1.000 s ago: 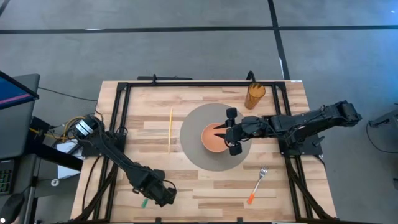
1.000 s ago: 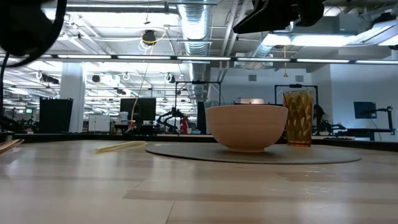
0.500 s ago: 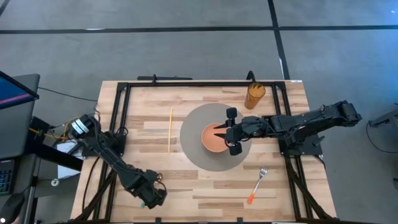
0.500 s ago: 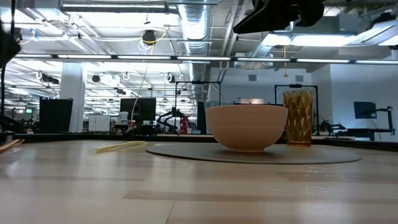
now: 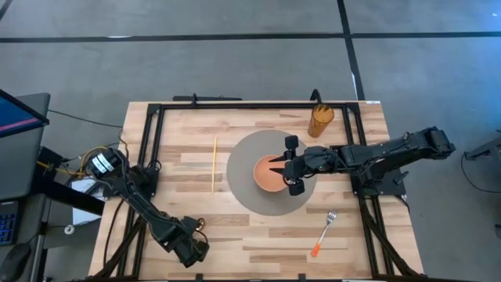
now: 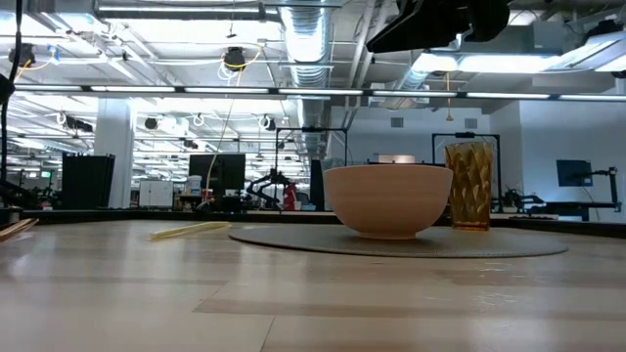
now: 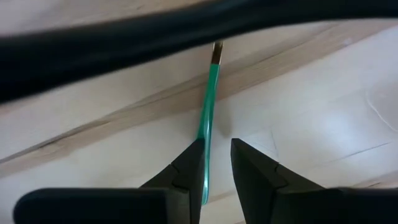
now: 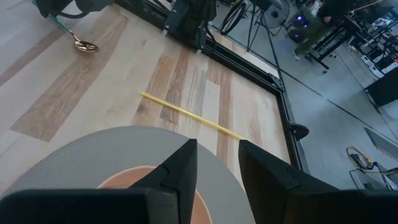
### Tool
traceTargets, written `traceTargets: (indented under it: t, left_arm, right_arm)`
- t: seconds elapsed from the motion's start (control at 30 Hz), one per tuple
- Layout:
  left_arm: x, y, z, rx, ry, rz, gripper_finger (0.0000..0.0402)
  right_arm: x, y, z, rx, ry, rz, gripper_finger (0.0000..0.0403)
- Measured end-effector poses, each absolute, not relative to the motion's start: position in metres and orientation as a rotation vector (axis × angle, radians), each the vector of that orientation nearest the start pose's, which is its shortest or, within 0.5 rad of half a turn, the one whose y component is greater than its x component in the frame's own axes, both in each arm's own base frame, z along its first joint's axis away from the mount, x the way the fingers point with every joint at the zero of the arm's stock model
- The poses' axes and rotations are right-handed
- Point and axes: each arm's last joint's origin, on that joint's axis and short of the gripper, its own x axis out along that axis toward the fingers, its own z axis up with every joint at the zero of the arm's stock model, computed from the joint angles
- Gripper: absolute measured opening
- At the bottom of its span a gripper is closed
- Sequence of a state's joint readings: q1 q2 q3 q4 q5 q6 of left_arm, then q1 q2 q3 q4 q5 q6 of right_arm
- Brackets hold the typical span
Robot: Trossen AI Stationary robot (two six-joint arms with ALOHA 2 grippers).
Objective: Pick & Place Utensil
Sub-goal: Put the green spoon into the orange bowl on the gray mat
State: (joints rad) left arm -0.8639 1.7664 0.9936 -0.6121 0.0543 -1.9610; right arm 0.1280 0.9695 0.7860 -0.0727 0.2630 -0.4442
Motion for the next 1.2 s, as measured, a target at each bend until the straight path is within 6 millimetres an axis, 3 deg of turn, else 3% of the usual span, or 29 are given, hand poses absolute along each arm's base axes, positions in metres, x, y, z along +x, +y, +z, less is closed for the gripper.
traceTargets:
  t: [0.27,0.73,1.2]
  left_arm:
    - [0.196,-0.23,0.149,-1.008,1.385,0.678,0.0081]
    - [0.196,-0.224,0.15,-0.851,1.285,0.645,0.0081]
    - [0.181,-0.214,0.124,-0.827,1.234,0.604,0.0065]
  right_arm:
    - [0.214,0.02,0.311,-0.491,0.276,-0.077,0.0111]
    - [0.214,0.02,0.311,-0.491,0.275,-0.077,0.0111]
    - [0.214,0.02,0.311,-0.491,0.279,-0.076,0.0111]
